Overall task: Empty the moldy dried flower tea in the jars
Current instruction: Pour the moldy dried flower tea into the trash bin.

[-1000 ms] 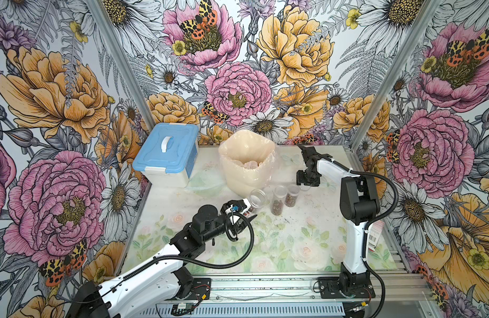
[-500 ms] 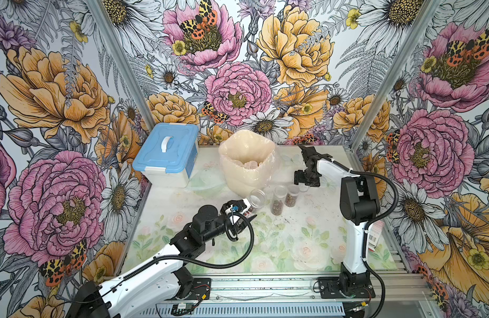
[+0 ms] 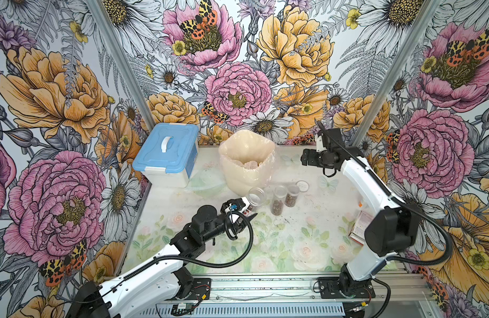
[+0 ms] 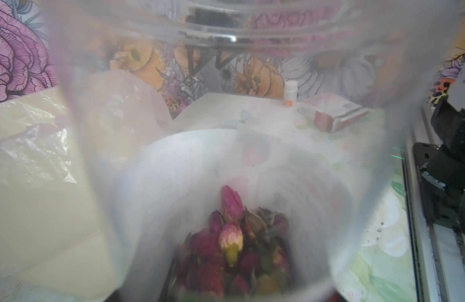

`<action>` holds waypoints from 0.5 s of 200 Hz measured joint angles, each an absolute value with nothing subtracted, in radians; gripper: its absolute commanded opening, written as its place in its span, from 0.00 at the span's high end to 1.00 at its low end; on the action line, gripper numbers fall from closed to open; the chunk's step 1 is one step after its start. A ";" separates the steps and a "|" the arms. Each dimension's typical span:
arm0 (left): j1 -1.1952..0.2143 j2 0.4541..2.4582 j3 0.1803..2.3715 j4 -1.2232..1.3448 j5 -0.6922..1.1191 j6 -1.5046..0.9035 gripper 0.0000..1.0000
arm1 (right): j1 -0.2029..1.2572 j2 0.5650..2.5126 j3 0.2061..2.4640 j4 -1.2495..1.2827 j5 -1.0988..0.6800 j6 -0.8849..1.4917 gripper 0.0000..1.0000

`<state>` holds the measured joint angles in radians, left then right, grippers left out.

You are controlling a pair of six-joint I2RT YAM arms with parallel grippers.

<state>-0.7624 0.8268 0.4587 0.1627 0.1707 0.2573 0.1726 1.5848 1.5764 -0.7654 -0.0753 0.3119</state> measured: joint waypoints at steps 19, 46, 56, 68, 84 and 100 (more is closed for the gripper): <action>-0.761 0.833 0.458 0.205 0.171 0.230 0.38 | 0.181 1.424 1.475 -0.682 -0.128 0.298 0.09; -0.761 0.848 0.458 0.261 0.171 0.188 0.38 | 0.193 1.241 1.290 -0.530 -0.223 0.287 0.08; -0.761 0.853 0.458 0.284 0.171 0.171 0.38 | 0.196 1.191 1.225 -0.475 -0.272 0.279 0.07; -0.761 0.858 0.458 0.306 0.172 0.150 0.37 | 0.198 1.148 1.161 -0.416 -0.338 0.267 0.07; -0.761 0.867 0.458 0.339 0.175 0.120 0.37 | 0.204 1.115 1.099 -0.341 -0.422 0.258 0.07; -0.761 0.879 0.458 0.371 0.184 0.091 0.37 | 0.215 1.094 1.050 -0.264 -0.507 0.253 0.08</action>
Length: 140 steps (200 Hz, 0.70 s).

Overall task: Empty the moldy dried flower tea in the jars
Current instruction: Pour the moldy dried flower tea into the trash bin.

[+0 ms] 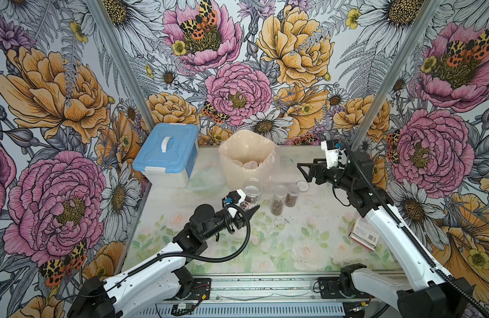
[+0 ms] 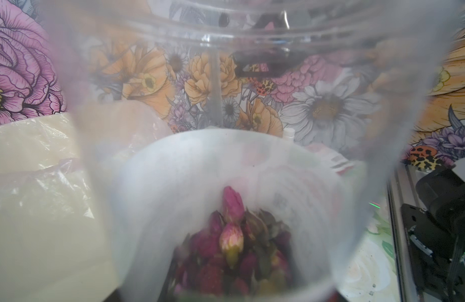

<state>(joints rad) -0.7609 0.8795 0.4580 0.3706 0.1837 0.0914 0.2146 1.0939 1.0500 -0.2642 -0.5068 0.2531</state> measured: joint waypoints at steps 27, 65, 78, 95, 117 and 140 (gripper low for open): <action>-0.761 0.911 0.465 0.426 0.200 0.045 0.37 | 0.268 1.057 0.946 -0.056 -0.647 0.282 0.10; -0.757 0.968 0.503 0.498 0.228 -0.014 0.37 | 0.363 1.057 0.874 0.208 -0.777 0.374 0.10; -0.757 0.983 0.517 0.513 0.236 -0.029 0.37 | 0.404 1.068 0.880 0.233 -0.803 0.374 0.10; -0.757 0.997 0.530 0.528 0.242 -0.046 0.37 | 0.457 1.084 0.901 0.228 -0.825 0.346 0.11; -0.756 1.012 0.541 0.533 0.249 -0.058 0.37 | 0.513 1.106 0.934 0.199 -0.836 0.295 0.11; -0.756 1.026 0.546 0.538 0.255 -0.070 0.37 | 0.557 1.131 0.974 0.146 -0.834 0.233 0.11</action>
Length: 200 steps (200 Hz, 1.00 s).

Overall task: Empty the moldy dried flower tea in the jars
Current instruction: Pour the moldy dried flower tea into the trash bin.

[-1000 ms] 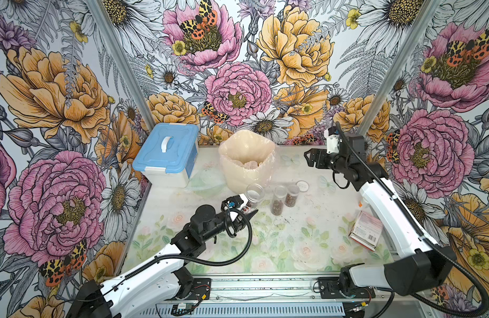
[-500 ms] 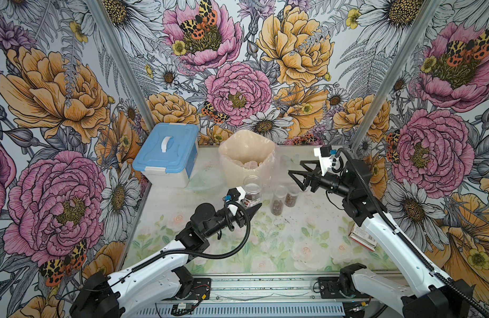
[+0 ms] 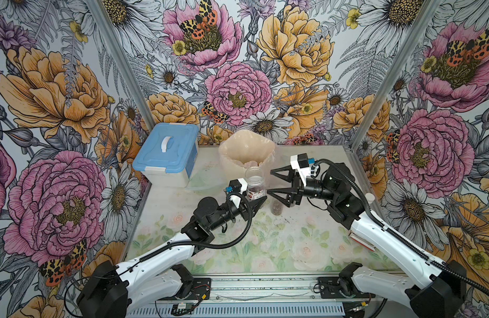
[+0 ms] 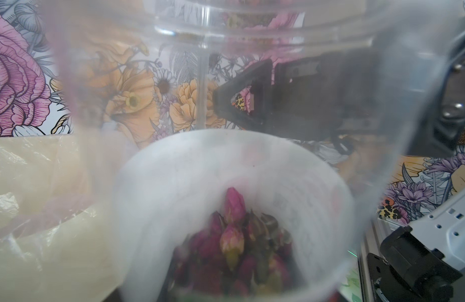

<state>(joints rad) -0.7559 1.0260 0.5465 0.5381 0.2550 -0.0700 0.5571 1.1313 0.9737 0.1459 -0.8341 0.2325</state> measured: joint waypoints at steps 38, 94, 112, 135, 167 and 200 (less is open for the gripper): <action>-0.752 1.045 0.567 0.542 0.265 -0.081 0.37 | 0.607 1.180 1.015 0.083 -0.818 0.154 0.12; -0.748 1.065 0.590 0.547 0.283 -0.099 0.36 | 0.652 1.245 1.034 0.062 -0.773 0.105 0.19; -0.748 1.072 0.591 0.548 0.287 -0.102 0.36 | 0.660 1.254 1.039 0.068 -0.751 0.103 0.21; -0.748 1.081 0.591 0.551 0.289 -0.106 0.36 | 0.672 1.266 1.040 0.087 -0.723 0.102 0.25; -0.748 1.090 0.591 0.551 0.289 -0.109 0.35 | 0.683 1.277 1.042 0.098 -0.688 0.102 0.31; -0.741 1.095 0.594 0.554 0.290 -0.111 0.34 | 0.690 1.279 1.042 0.107 -0.669 0.096 0.46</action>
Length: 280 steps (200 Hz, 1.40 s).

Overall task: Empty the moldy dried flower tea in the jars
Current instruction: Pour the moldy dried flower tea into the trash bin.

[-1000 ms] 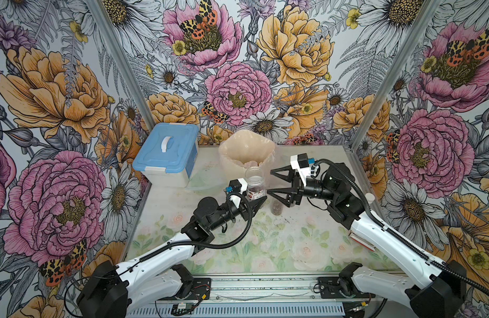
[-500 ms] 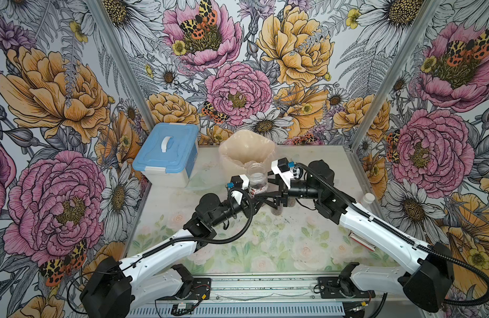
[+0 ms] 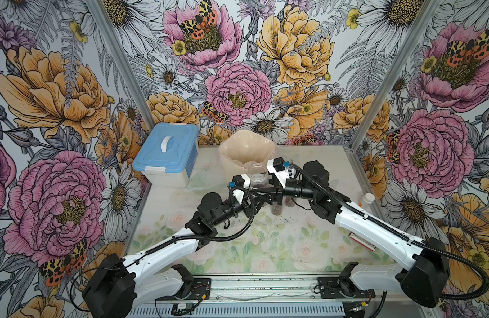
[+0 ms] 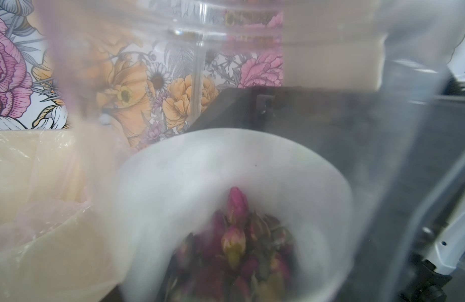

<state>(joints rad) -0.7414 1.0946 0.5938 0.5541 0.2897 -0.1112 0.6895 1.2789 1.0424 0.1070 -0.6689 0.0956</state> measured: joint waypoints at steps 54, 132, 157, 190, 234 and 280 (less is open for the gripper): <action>-0.735 1.097 0.597 0.558 0.293 -0.110 0.27 | 0.701 1.279 1.042 0.121 -0.635 0.104 0.69; -0.715 1.093 0.620 0.497 0.285 -0.150 0.03 | 0.717 1.258 1.055 0.084 -0.471 0.080 0.90; -0.706 1.039 0.630 0.434 0.266 -0.142 0.01 | 0.714 1.248 1.086 0.023 -0.392 0.052 0.93; -0.682 0.924 0.657 0.323 0.217 -0.119 0.01 | 0.681 1.218 1.122 -0.032 -0.318 0.031 0.95; -0.604 0.784 0.680 0.155 0.137 -0.113 0.01 | 0.618 1.222 1.251 -0.139 -0.219 0.004 0.98; -0.537 0.705 0.657 0.078 0.107 -0.131 0.01 | 0.604 1.354 1.470 -0.297 -0.071 -0.083 0.98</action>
<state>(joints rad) -0.5373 0.7052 0.6567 0.0776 0.1070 -0.1314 0.6044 1.3537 1.4696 -0.2974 -0.0711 -0.0834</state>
